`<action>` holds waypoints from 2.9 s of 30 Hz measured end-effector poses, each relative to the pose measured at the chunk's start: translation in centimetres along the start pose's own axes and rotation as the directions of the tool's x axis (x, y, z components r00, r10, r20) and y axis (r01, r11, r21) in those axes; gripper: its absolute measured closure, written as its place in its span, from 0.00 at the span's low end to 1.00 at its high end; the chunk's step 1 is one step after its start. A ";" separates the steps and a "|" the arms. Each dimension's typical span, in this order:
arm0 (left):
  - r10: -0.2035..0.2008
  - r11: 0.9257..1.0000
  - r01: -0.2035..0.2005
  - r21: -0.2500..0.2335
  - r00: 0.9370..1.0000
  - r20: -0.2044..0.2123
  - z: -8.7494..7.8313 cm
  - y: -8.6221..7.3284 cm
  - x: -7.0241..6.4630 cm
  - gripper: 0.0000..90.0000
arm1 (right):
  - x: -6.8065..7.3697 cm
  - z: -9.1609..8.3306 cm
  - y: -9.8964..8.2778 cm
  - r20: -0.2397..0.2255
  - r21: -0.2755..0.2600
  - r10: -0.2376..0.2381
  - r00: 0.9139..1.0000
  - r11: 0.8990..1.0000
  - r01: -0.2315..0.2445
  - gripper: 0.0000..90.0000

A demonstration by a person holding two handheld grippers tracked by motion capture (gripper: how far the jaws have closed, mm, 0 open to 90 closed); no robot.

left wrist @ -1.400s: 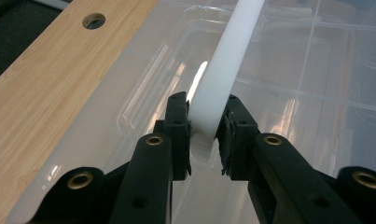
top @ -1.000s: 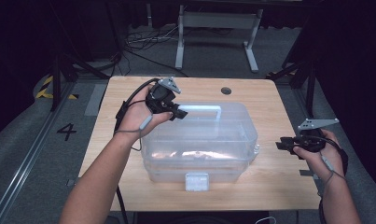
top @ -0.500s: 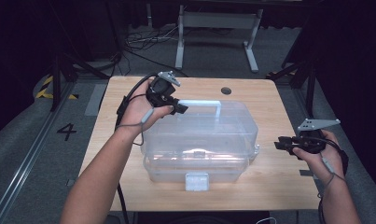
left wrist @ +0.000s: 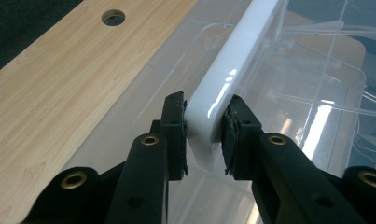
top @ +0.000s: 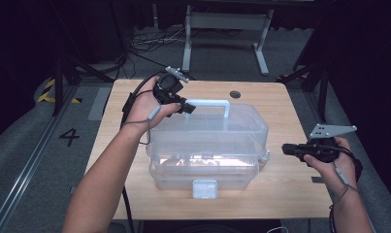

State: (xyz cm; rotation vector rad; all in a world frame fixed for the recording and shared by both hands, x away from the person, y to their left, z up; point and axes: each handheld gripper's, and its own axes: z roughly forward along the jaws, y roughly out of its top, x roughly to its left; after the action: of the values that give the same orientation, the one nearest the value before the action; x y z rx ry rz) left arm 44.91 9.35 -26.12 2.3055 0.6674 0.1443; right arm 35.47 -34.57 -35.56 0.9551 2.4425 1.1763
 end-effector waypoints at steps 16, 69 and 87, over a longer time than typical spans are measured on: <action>-0.014 1.000 0.013 0.027 1.000 0.014 0.0 0.9 0.8 0.80 | 3.2 1.6 1.3 -0.206 -0.118 -0.117 0.972 0.989 0.094 1.00; -0.108 0.954 0.048 -0.295 0.976 -0.191 -8.8 -6.7 -0.4 0.55 | 3.6 3.7 3.0 -0.161 -0.275 -0.152 0.975 0.956 0.104 1.00; -0.164 0.928 0.072 -0.365 0.960 -0.227 -10.8 -12.3 -1.3 0.58 | 3.3 3.7 4.3 -0.112 -0.293 -0.118 0.987 0.953 0.081 1.00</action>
State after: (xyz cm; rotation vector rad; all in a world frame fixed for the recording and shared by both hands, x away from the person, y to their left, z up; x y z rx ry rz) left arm 35.47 22.84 -26.35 1.9097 0.8348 0.4715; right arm 36.69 -28.23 -34.44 0.6824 2.2945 1.5457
